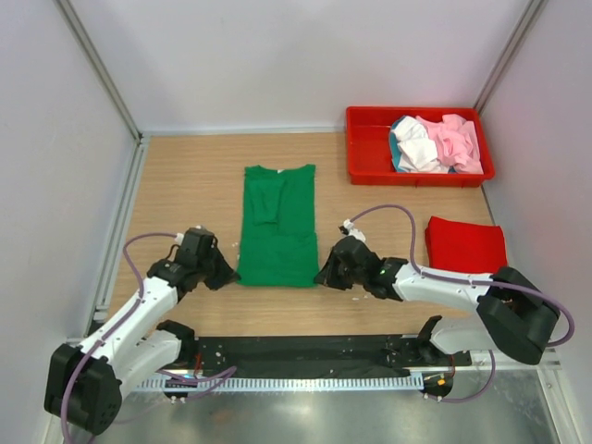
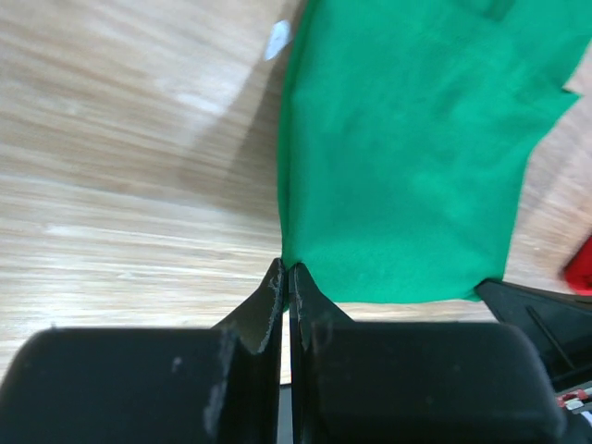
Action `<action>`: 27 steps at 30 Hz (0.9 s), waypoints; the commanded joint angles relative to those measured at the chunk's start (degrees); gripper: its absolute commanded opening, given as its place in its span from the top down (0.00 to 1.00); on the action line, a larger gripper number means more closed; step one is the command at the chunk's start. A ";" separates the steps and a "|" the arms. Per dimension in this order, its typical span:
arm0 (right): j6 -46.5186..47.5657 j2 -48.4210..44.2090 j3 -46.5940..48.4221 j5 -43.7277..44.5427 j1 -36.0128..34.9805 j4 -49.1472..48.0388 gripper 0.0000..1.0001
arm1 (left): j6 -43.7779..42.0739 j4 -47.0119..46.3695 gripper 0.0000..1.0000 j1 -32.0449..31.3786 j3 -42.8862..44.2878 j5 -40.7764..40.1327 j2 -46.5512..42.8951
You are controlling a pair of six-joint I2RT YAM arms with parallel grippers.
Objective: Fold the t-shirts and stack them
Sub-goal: Fold the tshirt
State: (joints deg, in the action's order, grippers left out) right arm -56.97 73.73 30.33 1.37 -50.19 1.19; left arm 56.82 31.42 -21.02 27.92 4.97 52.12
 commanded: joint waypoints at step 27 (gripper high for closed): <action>21.37 19.60 45.60 -3.38 16.53 21.13 0.99 | -7.24 3.30 1.00 3.61 37.99 -7.26 26.18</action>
State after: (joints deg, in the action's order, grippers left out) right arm -38.63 92.12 70.28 0.12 -34.59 20.93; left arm 51.72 35.42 -19.25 62.46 -1.48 75.85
